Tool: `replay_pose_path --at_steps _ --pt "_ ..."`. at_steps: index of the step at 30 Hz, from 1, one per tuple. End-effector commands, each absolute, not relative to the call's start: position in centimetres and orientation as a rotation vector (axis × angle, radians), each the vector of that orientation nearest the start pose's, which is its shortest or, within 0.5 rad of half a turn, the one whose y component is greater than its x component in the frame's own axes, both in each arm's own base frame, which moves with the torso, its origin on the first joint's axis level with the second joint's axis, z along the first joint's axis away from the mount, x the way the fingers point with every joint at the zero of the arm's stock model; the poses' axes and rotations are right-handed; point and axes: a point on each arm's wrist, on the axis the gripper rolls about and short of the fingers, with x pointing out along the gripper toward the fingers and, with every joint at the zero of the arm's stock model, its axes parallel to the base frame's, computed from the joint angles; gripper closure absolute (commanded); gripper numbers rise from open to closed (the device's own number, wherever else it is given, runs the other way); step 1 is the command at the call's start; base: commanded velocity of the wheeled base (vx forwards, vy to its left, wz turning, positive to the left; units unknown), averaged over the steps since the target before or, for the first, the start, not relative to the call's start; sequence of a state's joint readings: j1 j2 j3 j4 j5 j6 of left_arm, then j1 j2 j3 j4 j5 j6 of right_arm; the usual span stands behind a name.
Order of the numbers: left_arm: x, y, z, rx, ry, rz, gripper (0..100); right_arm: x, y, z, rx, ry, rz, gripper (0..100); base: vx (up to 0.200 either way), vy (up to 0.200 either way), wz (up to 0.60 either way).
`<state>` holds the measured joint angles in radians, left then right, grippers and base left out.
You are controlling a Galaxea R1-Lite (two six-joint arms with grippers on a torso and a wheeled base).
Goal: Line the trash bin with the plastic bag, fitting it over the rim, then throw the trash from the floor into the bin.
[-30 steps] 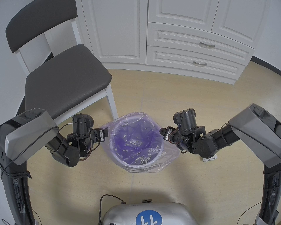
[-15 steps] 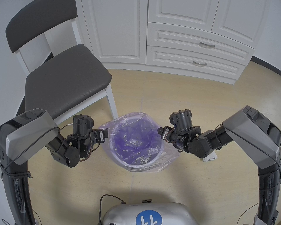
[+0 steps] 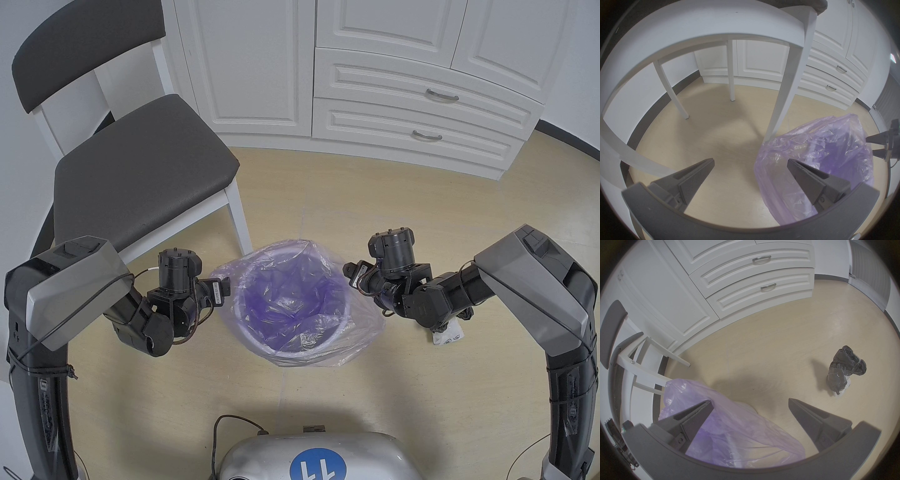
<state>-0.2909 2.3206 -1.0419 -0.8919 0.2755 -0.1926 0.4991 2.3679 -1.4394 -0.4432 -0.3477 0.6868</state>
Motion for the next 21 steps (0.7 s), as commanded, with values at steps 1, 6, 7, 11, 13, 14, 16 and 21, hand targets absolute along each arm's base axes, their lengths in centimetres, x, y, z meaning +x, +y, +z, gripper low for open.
replay_pose_path --at_steps 1,6,7,11,13,14,16,21 --pt "41.2 -11.6 2.6 -0.083 0.379 0.030 0 41.8 21.8 6.7 0.490 0.466 -0.013 0 0.000 0.000 0.00" --pt "41.7 -11.5 1.7 -0.082 0.387 0.040 0 42.7 21.5 5.4 0.489 0.474 -0.033 0 0.000 0.000 0.00" --pt "41.9 -11.4 1.6 -0.084 0.386 0.043 0 43.1 21.3 5.0 0.488 0.476 -0.042 0 0.000 0.000 0.00" --pt "42.5 -11.2 0.8 -0.087 0.390 0.052 0 43.7 21.0 4.5 0.491 0.473 -0.052 0 0.000 0.000 0.00" --pt "43.0 -11.3 0.1 -0.101 0.396 0.057 0 44.0 20.6 4.3 0.491 0.472 -0.061 0 0.000 0.000 0.00" --pt "43.0 -11.4 0.0 -0.105 0.396 0.058 0 44.0 20.6 4.4 0.492 0.471 -0.060 0 0.000 0.000 0.00" --pt "43.1 -11.3 -0.3 -0.109 0.403 0.061 0 44.2 20.3 4.3 0.495 0.469 -0.068 0 0.000 0.000 0.00" --pt "43.3 -11.1 -0.7 -0.109 0.411 0.067 0 44.6 20.2 3.8 0.495 0.472 -0.074 0 0.000 0.000 0.00"
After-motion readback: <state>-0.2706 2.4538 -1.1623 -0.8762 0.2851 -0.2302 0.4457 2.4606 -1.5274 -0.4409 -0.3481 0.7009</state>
